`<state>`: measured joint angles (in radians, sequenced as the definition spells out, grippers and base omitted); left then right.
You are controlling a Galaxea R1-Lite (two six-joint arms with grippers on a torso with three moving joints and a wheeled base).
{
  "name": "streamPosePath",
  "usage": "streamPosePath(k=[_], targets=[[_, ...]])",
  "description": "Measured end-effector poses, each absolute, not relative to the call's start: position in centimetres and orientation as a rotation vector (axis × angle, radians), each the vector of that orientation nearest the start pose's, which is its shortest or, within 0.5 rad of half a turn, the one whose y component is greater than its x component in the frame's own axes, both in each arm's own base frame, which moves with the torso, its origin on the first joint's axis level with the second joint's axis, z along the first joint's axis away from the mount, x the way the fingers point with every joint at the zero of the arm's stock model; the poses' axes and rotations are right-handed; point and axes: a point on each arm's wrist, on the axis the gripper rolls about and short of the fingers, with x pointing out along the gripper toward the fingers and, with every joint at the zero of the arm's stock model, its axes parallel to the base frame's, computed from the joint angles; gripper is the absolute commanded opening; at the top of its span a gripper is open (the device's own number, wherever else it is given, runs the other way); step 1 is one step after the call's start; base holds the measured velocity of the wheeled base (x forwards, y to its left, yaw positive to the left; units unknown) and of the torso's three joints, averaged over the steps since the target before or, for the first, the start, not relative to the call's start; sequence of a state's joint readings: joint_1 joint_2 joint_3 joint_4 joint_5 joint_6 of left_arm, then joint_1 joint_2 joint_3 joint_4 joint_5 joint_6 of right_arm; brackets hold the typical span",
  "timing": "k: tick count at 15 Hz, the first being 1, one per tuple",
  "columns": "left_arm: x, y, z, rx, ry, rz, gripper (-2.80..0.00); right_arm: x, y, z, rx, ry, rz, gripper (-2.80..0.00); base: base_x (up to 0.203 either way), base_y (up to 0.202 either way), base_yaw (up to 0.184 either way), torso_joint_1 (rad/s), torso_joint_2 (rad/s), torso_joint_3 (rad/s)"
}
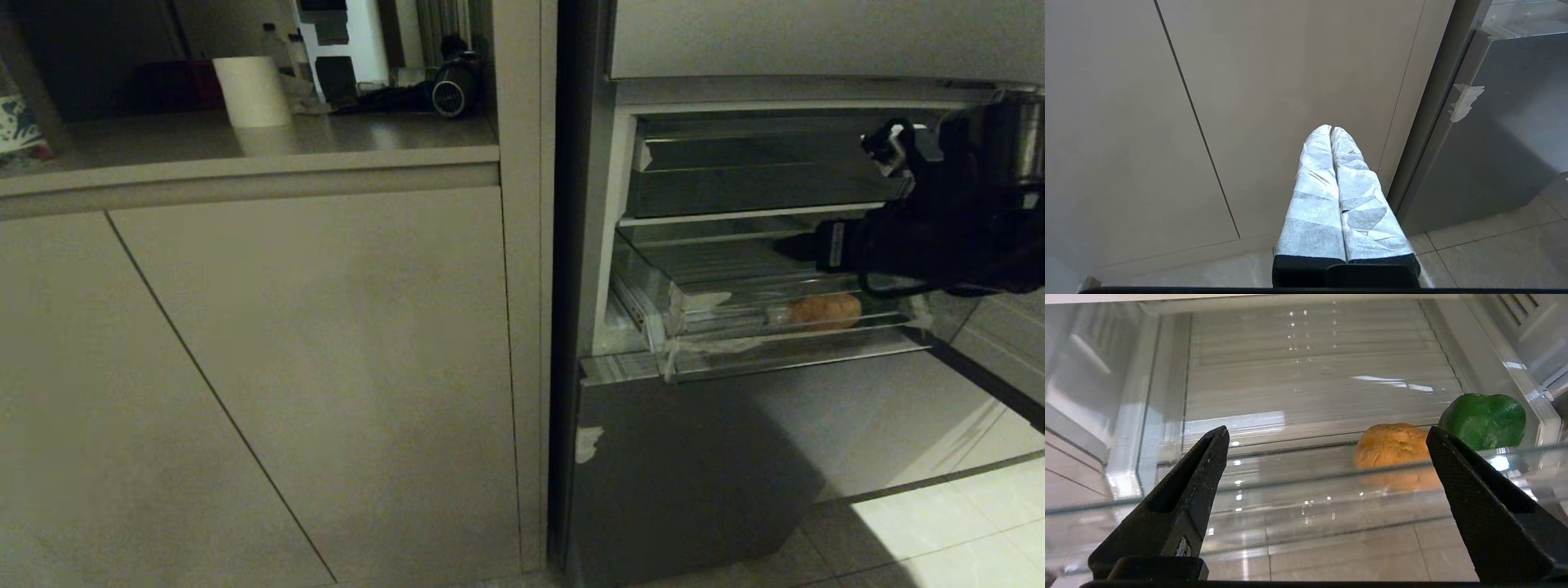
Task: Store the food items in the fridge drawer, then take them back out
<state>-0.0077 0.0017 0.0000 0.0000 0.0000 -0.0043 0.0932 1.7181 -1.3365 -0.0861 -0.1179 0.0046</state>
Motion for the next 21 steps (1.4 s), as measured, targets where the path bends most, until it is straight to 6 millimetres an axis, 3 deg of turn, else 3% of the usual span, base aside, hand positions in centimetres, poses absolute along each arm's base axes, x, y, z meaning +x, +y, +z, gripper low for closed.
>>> streamPosePath(k=[4,13,17,21], targets=[[-2.3,0.0,7.6,-0.004,0.002,-0.008,-2.8,34.9,2.4,28.3,-0.02,0.379,0.013,0.0,0.0,0.0,0.0,0.0,0.0,0.0],[-2.3,0.0,7.6,-0.004,0.002,-0.008,-2.8,38.2,2.0,27.0,-0.006,0.513,0.077,0.0,0.0,0.0,0.0,0.0,0.0,0.0],[-2.3,0.0,7.6,-0.004,0.002,-0.008,-2.8,38.2,1.9,26.6,-0.006,0.577,0.076,0.0,0.0,0.0,0.0,0.0,0.0,0.0],[-2.3,0.0,7.6,-0.004,0.002,-0.008,-2.8,37.2,1.9,27.8,0.0,0.654,0.072,0.0,0.0,0.0,0.0,0.0,0.0,0.0]])
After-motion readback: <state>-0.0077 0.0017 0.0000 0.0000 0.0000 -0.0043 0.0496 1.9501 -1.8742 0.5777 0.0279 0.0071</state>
